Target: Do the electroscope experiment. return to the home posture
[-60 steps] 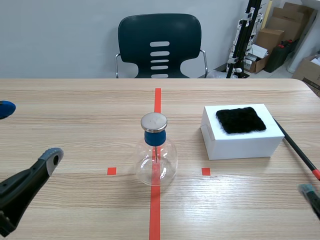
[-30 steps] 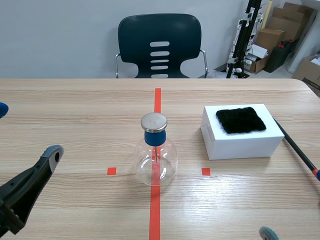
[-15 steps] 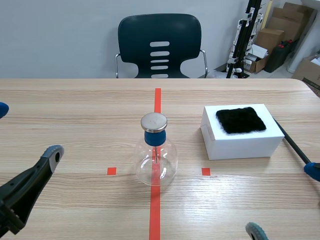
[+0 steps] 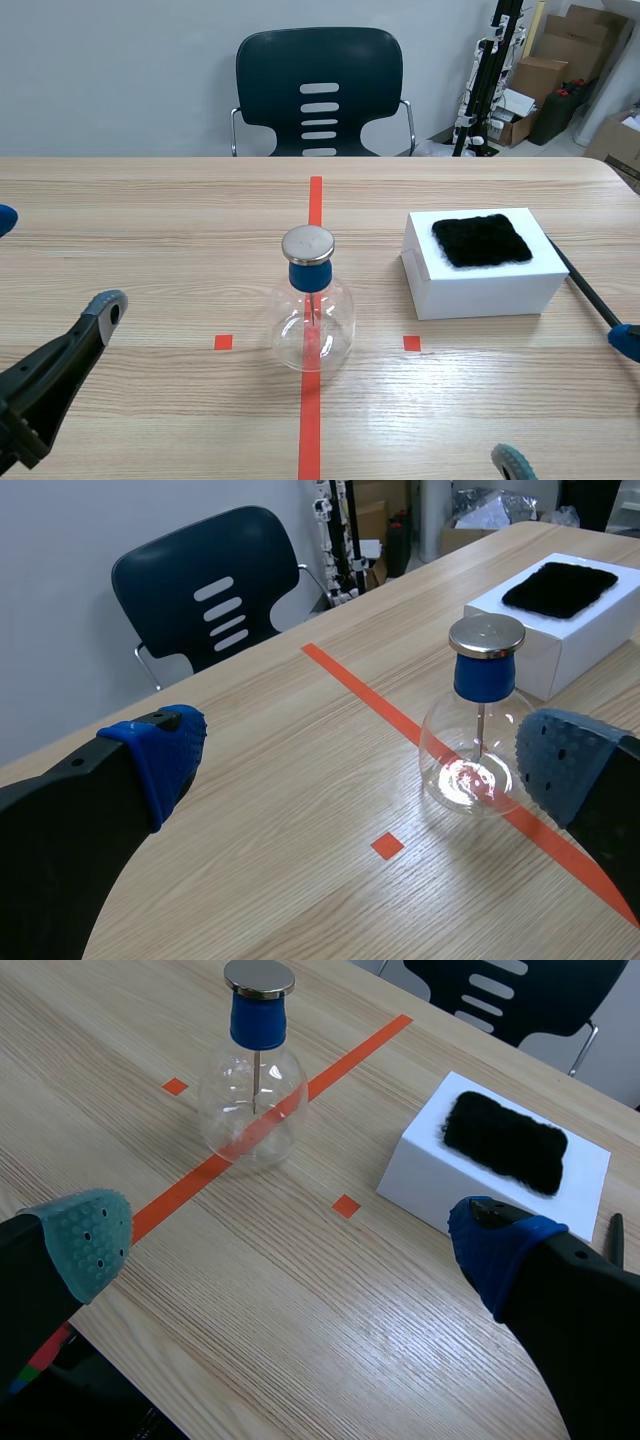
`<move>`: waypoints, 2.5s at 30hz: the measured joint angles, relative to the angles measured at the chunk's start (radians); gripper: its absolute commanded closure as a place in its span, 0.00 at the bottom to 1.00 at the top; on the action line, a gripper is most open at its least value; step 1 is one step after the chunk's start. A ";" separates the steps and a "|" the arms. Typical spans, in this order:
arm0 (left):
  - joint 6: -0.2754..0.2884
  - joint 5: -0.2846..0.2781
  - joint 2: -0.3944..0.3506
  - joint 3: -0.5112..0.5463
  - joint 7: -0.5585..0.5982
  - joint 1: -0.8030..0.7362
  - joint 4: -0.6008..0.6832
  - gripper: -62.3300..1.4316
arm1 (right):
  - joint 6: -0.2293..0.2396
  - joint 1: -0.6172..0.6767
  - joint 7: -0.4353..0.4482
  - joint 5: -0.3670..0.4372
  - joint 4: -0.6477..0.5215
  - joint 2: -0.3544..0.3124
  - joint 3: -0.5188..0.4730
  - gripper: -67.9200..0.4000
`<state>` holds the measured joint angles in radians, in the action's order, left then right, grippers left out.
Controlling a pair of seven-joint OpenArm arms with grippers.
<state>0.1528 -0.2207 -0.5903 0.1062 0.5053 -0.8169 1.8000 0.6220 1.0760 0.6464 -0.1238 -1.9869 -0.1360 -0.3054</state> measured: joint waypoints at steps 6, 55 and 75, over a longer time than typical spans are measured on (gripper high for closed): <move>0.000 0.000 0.000 0.000 0.000 0.000 0.000 0.00 | 0.000 0.000 0.000 0.000 0.000 0.000 0.000 0.00; 0.000 0.000 0.000 0.000 -0.045 -0.015 0.000 0.00 | 0.000 0.000 0.027 0.004 -0.001 0.000 0.000 0.00; 0.000 0.000 0.000 0.000 -0.045 -0.015 0.000 0.00 | 0.000 0.000 0.027 0.004 -0.001 0.000 0.000 0.00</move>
<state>0.1528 -0.2207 -0.5903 0.1062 0.4603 -0.8318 1.8000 0.6220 1.0760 0.6731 -0.1196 -1.9877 -0.1360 -0.3054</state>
